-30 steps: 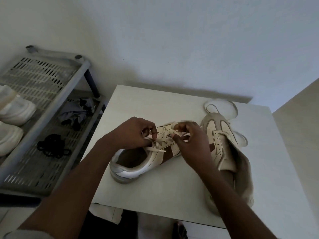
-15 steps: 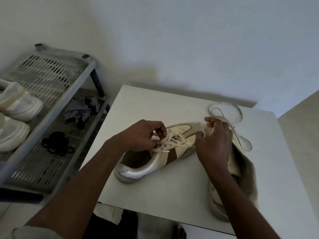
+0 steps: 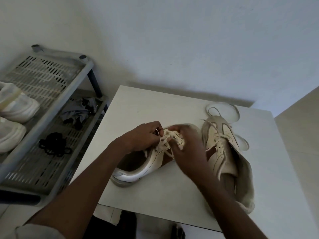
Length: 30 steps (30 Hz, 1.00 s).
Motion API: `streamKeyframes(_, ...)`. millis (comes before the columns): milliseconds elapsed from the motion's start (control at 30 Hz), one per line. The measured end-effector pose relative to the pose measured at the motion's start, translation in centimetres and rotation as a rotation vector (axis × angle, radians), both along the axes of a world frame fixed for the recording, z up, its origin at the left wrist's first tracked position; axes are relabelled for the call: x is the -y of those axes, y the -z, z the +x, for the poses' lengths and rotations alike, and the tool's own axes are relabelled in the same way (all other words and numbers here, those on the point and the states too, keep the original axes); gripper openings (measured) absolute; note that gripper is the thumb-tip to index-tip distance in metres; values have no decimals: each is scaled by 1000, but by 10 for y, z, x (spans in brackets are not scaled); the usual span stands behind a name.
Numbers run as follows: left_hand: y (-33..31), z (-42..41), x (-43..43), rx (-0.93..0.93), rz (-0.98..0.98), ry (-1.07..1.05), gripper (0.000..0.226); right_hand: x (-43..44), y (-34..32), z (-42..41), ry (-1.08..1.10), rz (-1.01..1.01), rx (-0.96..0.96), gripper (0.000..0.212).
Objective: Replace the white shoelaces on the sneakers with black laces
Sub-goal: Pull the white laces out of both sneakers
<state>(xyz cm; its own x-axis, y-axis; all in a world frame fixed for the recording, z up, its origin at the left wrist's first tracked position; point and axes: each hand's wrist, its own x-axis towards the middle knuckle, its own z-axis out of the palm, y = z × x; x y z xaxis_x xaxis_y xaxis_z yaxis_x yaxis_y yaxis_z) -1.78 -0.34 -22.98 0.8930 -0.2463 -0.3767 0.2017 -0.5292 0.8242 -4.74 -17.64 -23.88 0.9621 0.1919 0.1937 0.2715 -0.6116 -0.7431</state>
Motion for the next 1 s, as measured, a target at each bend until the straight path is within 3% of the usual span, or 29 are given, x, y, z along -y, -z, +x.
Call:
streamKeyframes(67,-2,-2,3,-53,-41,-29,23,-6,9,-3,-80,-9,-188,28)
streamKeyframes(133,-2,-3,4,-100,-105,-71,18,-4,12,-1,-79,-15,-258,29)
streamKeyframes(267,-4,2,-4,-85,-67,-91,25,2,13,1,-43,-152,-152,29)
streamKeyframes(433,-5,2,-12,-2,-49,-6,30,-3,17,0,-43,-102,-61,23)
streamKeyframes(633,-10,0,-10,88,-148,-64,14,-6,21,4,-139,-90,-86,17)
streamKeyframes(733,-14,3,-7,149,-260,-261,13,-6,18,5,-57,0,-5,8)
streamKeyframes(833,-19,8,-13,166,-399,-456,15,4,8,12,26,82,149,26)
streamKeyframes(900,-17,8,-14,164,-350,-428,18,14,0,18,161,177,194,27)
streamKeyframes(1000,-9,7,-10,212,-220,-323,26,31,-3,29,440,366,78,21)
